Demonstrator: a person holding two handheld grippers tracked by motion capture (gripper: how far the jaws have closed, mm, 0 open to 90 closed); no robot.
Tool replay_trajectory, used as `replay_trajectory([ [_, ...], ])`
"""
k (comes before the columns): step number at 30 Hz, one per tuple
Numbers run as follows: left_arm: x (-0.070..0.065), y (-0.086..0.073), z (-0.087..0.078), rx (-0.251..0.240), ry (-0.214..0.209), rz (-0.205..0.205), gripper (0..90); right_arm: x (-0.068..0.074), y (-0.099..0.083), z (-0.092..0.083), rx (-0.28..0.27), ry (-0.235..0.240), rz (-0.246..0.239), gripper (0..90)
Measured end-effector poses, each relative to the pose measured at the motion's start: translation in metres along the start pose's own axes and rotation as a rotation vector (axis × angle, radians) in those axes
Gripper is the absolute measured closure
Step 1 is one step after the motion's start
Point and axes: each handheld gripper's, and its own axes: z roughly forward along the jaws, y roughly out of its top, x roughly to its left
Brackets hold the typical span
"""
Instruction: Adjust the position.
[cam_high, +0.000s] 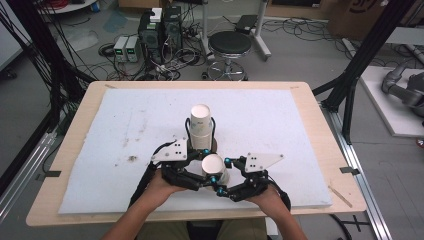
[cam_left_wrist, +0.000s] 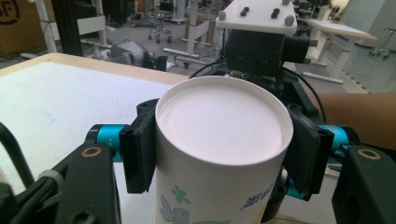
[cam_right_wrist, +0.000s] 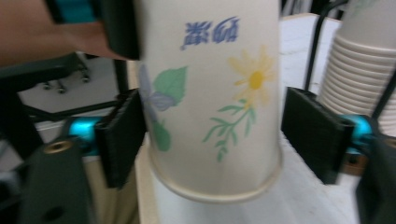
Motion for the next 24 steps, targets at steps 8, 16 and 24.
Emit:
replay_trajectory([
  [8,0.001,0.000,-0.002,-0.005,0.004,-0.009,36.2,0.000,0.002,0.000,0.013,-0.001,-0.040,35.7],
  [16,0.001,-0.002,0.000,0.037,0.077,-0.042,12.6,0.001,0.004,0.000,0.053,-0.012,-0.051,37.2],
  [24,0.000,0.000,-0.011,0.073,0.052,-0.026,12.6,0.001,0.008,-0.002,0.155,-0.037,-0.114,37.2],
])
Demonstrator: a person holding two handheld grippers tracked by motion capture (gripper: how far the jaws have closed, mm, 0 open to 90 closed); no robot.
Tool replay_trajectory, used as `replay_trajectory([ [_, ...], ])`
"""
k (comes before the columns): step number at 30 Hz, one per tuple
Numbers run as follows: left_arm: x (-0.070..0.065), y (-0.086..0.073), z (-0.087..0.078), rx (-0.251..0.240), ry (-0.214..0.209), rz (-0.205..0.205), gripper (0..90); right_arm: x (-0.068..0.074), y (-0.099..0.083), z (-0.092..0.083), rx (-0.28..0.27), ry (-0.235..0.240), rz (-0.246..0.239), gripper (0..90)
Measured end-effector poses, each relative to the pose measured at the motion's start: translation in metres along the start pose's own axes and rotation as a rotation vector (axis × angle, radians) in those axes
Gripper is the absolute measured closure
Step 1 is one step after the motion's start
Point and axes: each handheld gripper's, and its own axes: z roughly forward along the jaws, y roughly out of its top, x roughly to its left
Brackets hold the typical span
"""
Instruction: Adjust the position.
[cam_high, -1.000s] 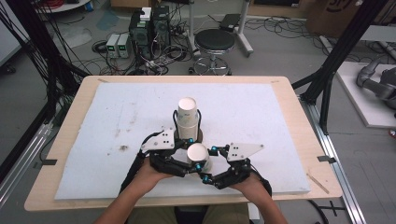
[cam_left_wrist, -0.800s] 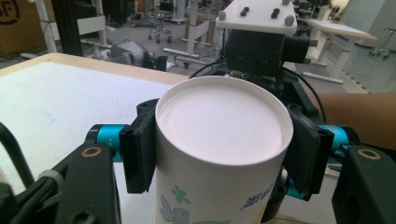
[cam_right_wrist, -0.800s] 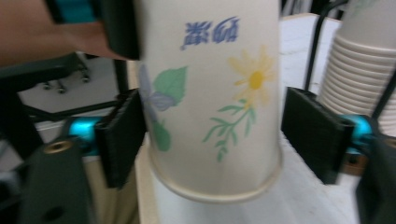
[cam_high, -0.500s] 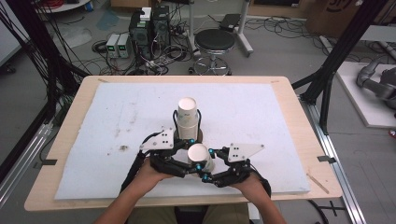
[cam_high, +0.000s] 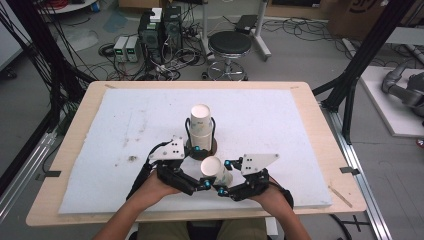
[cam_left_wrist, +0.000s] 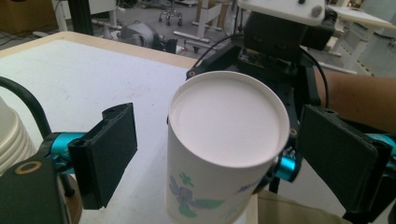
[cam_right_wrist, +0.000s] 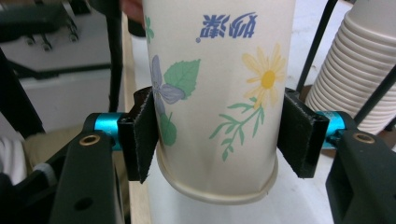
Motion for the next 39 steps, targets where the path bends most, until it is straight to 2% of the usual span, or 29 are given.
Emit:
replay_trajectory([
  [4,-0.001,0.002,-0.006,0.028,-0.019,0.022,12.6,-0.001,0.003,-0.002,0.023,0.005,-0.008,37.2],
  [5,-0.001,0.002,-0.007,0.032,-0.022,0.028,12.6,-0.003,0.005,-0.003,0.047,0.018,-0.013,37.2],
  [11,0.000,0.004,-0.012,0.066,-0.031,0.050,13.4,-0.003,0.012,-0.004,0.107,0.050,-0.041,37.2],
  [18,-0.002,0.007,-0.012,0.110,-0.051,0.076,14.5,-0.007,0.031,-0.004,0.209,0.086,-0.094,37.1],
  [19,-0.002,0.008,-0.012,0.111,-0.054,0.074,14.5,-0.007,0.031,-0.004,0.209,0.086,-0.094,37.1],
  [28,-0.002,0.007,-0.009,0.165,-0.079,0.086,18.9,-0.006,0.052,0.005,0.349,0.125,-0.159,36.8],
  [29,-0.002,0.007,-0.009,0.169,-0.080,0.085,18.9,-0.006,0.052,0.005,0.349,0.125,-0.159,36.8],
  [30,-0.002,0.007,-0.008,0.174,-0.080,0.087,19.4,-0.005,0.055,0.008,0.382,0.131,-0.170,36.8],
  [31,-0.002,0.006,-0.007,0.178,-0.081,0.088,19.4,-0.005,0.055,0.008,0.382,0.131,-0.170,36.8],
  [36,-0.001,0.006,-0.006,0.198,-0.091,0.090,24.5,-0.003,0.061,0.013,0.455,0.141,-0.176,36.8],
  [39,-0.001,0.005,-0.005,0.210,-0.095,0.093,26.9,-0.003,0.062,0.014,0.466,0.136,-0.185,36.8],
])
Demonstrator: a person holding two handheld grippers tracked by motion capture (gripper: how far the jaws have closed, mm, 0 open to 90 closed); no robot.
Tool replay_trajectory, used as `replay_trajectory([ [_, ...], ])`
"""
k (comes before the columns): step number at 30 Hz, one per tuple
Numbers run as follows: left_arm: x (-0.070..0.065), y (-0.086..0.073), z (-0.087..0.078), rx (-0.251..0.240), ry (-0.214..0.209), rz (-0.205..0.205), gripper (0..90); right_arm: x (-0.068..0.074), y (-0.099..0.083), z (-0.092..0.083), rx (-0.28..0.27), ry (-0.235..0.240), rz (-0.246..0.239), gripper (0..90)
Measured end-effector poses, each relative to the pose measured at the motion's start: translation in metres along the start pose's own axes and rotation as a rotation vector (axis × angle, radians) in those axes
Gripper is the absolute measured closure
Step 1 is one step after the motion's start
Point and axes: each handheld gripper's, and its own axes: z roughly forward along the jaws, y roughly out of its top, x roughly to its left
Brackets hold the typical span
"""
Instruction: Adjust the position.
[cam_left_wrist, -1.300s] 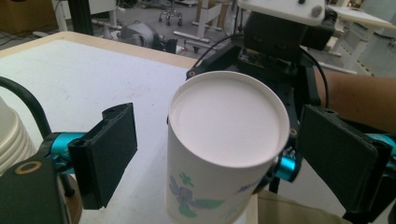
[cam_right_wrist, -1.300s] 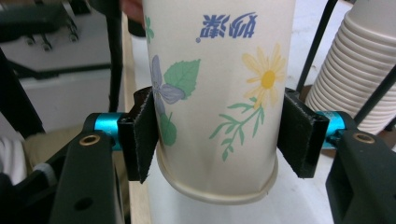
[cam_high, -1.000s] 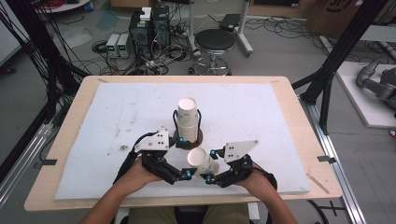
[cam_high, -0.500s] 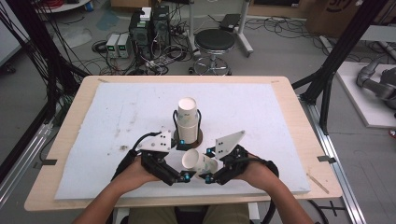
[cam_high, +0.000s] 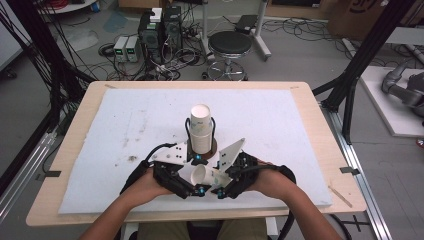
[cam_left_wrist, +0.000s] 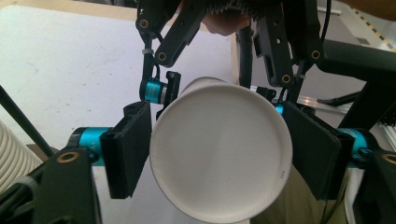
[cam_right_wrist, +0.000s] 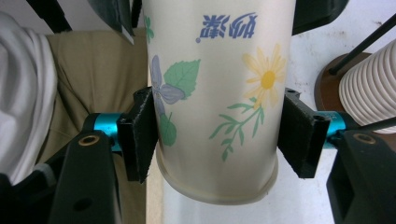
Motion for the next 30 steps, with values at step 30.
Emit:
replay_trajectory([
  [30,0.011,-0.014,-0.011,-0.093,0.017,-0.046,37.3,0.000,-0.028,-0.026,-0.309,-0.084,0.153,20.6],
])
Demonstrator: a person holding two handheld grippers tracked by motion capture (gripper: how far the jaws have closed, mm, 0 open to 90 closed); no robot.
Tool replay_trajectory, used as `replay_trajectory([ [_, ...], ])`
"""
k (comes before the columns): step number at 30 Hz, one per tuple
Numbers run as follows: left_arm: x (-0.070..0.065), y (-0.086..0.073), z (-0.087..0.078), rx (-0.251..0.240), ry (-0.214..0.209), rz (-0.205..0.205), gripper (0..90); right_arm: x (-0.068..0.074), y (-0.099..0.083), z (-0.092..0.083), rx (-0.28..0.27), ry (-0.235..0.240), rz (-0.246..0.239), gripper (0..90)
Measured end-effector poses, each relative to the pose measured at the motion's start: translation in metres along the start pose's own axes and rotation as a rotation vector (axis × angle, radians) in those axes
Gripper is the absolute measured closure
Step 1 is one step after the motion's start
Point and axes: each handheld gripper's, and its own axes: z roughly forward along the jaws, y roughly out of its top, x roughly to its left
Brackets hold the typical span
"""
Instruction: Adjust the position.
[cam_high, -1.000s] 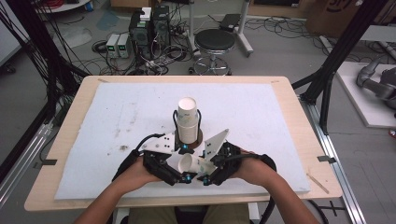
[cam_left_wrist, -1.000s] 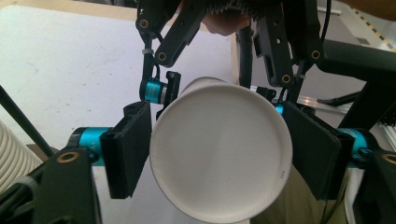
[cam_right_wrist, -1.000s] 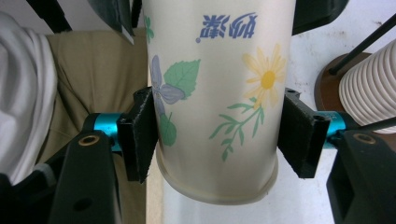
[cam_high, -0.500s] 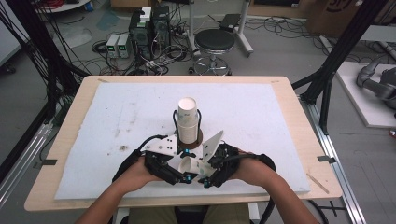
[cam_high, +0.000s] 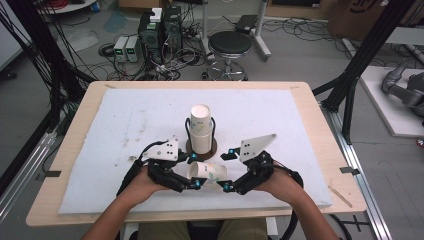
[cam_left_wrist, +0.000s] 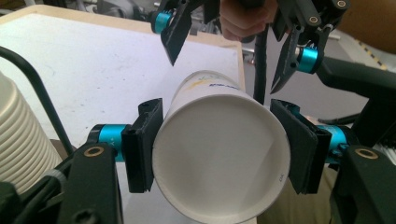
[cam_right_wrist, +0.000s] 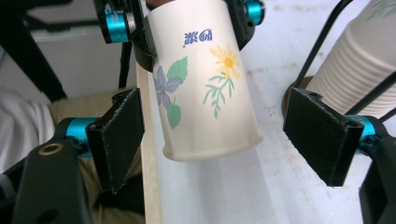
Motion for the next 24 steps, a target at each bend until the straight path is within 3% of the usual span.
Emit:
replay_trajectory([
  [5,0.002,-0.005,-0.006,-0.052,0.013,-0.020,37.2,0.000,-0.005,-0.006,-0.070,-0.017,0.026,20.7],
  [7,0.003,-0.008,-0.009,-0.093,0.020,-0.048,37.0,0.002,-0.009,-0.009,-0.138,-0.029,0.047,20.6],
  [9,0.004,-0.013,-0.013,-0.138,0.023,-0.063,37.0,0.003,-0.011,-0.009,-0.152,-0.033,0.052,20.6],
  [12,0.005,-0.018,-0.019,-0.187,0.023,-0.077,37.0,0.008,-0.022,-0.005,-0.232,-0.041,0.070,20.6],
  [13,0.005,-0.019,-0.020,-0.197,0.024,-0.077,37.0,0.008,-0.022,-0.005,-0.232,-0.041,0.070,20.6],
  [17,0.004,-0.023,-0.025,-0.226,0.019,-0.070,37.1,0.012,-0.034,0.005,-0.302,-0.036,0.096,20.7],
  [24,0.001,-0.027,-0.028,-0.241,0.000,-0.053,37.2,0.012,-0.044,0.018,-0.325,-0.014,0.120,20.8],
])
